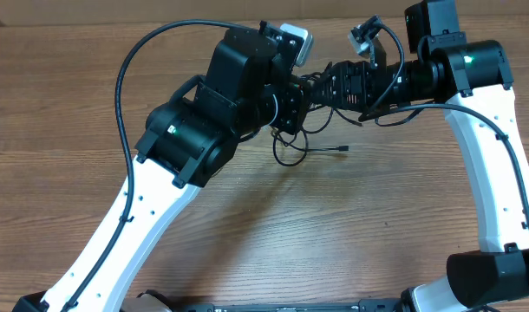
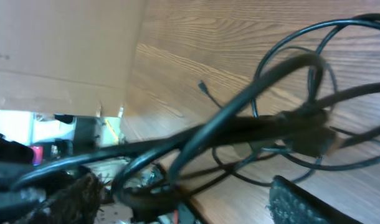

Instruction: Untangle cables

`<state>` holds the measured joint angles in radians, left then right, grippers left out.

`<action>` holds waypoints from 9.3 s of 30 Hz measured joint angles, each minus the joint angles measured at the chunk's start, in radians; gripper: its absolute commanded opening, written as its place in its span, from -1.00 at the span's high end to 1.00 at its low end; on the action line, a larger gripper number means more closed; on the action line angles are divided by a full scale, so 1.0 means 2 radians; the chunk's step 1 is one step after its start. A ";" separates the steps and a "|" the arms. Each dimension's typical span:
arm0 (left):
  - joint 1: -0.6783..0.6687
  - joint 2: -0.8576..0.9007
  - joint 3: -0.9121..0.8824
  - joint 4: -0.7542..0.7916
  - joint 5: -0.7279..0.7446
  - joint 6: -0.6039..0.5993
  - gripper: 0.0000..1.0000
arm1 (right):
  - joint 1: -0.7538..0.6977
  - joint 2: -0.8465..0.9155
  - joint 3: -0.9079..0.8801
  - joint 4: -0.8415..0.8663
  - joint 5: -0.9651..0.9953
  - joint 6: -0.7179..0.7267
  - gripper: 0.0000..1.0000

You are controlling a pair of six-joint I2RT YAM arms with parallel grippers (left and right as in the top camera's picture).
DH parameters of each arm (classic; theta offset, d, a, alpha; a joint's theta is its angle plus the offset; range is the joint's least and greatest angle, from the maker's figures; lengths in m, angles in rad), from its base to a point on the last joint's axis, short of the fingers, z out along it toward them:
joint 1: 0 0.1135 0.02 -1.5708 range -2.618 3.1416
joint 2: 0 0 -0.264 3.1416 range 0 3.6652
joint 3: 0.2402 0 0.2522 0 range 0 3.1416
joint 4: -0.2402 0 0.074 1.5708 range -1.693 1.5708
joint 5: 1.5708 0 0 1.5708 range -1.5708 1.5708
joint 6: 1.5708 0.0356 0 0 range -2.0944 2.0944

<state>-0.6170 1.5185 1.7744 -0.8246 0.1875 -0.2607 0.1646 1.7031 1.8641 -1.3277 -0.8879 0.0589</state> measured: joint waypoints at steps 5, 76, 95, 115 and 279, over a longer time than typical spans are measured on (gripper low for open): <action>0.000 0.000 0.000 0.019 0.030 -0.014 0.92 | 0.000 0.000 0.000 0.017 -0.015 0.002 -0.14; 0.218 0.047 0.003 -0.233 -0.058 0.005 0.90 | 0.024 0.021 0.000 -0.069 0.309 -0.020 -0.86; 0.204 0.169 0.003 -0.270 -0.068 0.012 -0.63 | 0.119 0.154 0.000 -0.012 0.302 -0.019 -0.70; 0.212 0.059 0.003 -0.259 -0.092 0.002 -0.76 | 0.137 0.225 -0.053 0.073 0.301 0.044 0.58; 0.365 0.018 0.003 -0.302 -0.165 -0.076 -0.89 | 0.170 0.129 -0.178 0.373 0.291 0.398 0.92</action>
<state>0.1139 1.5551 1.7813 -1.4288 -0.1429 -0.4137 0.5037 1.9610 1.5089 -0.5827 -0.3058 0.8543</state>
